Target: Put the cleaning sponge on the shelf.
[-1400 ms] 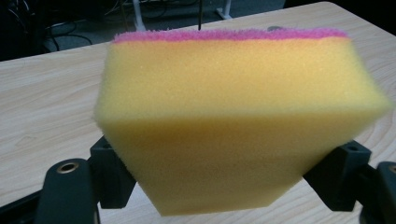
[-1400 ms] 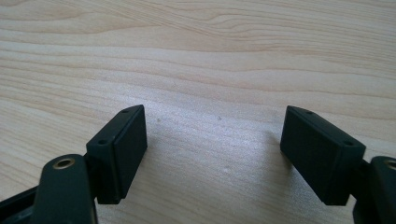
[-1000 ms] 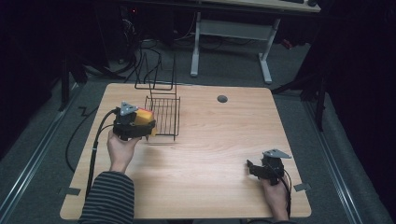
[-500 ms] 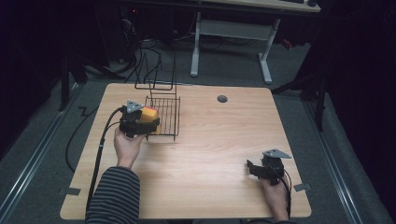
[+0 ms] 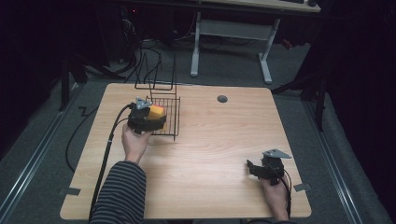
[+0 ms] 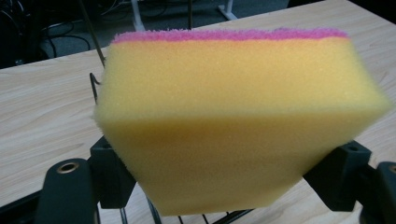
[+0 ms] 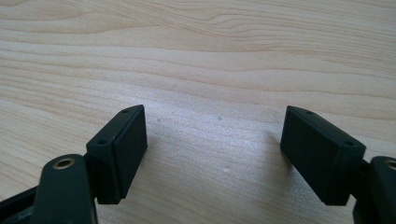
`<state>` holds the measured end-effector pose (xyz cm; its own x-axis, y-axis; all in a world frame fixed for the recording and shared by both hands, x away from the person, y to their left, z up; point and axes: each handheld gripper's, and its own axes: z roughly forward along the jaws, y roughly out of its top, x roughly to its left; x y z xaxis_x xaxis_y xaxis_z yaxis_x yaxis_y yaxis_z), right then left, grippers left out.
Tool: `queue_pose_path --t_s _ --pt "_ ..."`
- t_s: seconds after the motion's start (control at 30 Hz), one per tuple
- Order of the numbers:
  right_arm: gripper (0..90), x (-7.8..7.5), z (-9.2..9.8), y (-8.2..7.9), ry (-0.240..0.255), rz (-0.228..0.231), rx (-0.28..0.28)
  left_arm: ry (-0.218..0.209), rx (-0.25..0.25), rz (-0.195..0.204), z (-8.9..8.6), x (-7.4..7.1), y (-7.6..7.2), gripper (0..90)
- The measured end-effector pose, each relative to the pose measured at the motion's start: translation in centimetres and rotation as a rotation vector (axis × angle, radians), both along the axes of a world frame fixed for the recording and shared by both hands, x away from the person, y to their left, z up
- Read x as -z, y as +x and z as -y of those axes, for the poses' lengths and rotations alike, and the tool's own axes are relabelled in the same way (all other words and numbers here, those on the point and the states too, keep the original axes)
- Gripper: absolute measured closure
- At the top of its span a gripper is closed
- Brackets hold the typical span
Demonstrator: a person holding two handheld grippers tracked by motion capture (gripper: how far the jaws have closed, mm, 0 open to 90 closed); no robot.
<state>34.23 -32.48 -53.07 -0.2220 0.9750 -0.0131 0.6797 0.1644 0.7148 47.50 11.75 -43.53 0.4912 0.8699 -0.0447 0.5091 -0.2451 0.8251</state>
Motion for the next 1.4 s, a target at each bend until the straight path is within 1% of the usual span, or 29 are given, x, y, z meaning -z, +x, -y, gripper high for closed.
queue_pose_path --t_s 0.17,0.2,0.5,0.53,0.63,0.87,0.97,1.13,1.17,1.2,1.27,1.33,1.4 --pt "23.1 0.0 0.0 0.0 -0.001 0.001 -0.002 0.001 -0.012 -0.016 0.3 0.8 0.6 23.2" --pt "23.1 0.0 0.0 0.0 -0.001 0.001 -0.002 0.012 -0.014 -0.019 0.4 1.0 0.7 23.1" --pt "23.1 0.0 0.0 0.0 -0.001 0.001 -0.002 0.033 -0.015 -0.038 0.9 1.9 1.2 23.1" --pt "23.1 0.0 0.0 0.0 -0.001 0.001 -0.003 0.038 -0.015 -0.045 1.0 2.1 1.3 23.1" --pt "23.1 0.0 0.0 0.0 -0.002 0.001 -0.003 0.039 -0.017 -0.049 1.2 2.4 1.5 23.0" --pt "23.1 0.0 0.0 0.0 -0.002 0.001 -0.005 0.030 -0.022 -0.055 1.5 2.5 1.7 22.6" --pt "23.1 0.0 0.0 0.0 -0.001 0.000 -0.004 0.046 -0.022 -0.056 1.5 2.5 1.6 22.4" --pt "23.1 0.0 0.0 0.0 -0.001 0.001 -0.004 0.047 -0.022 -0.057 1.4 2.5 1.6 21.4" --pt "23.1 0.0 0.0 0.0 -0.001 0.000 -0.004 0.051 -0.027 -0.056 1.5 2.5 1.6 20.2" --pt "23.1 0.0 0.0 0.0 -0.002 0.001 -0.004 0.047 -0.029 -0.064 1.4 2.5 1.7 16.0" --pt "23.1 0.0 0.0 0.0 -0.001 0.000 -0.004 0.043 -0.026 -0.068 1.4 2.6 1.7 14.5" --pt "23.1 0.0 0.0 0.0 -0.001 0.000 -0.004 0.045 -0.028 -0.066 1.4 2.5 1.7 13.2" --pt "23.2 0.0 0.0 0.0 -0.002 0.000 -0.004 0.038 -0.028 -0.063 1.4 2.5 1.7 11.0"
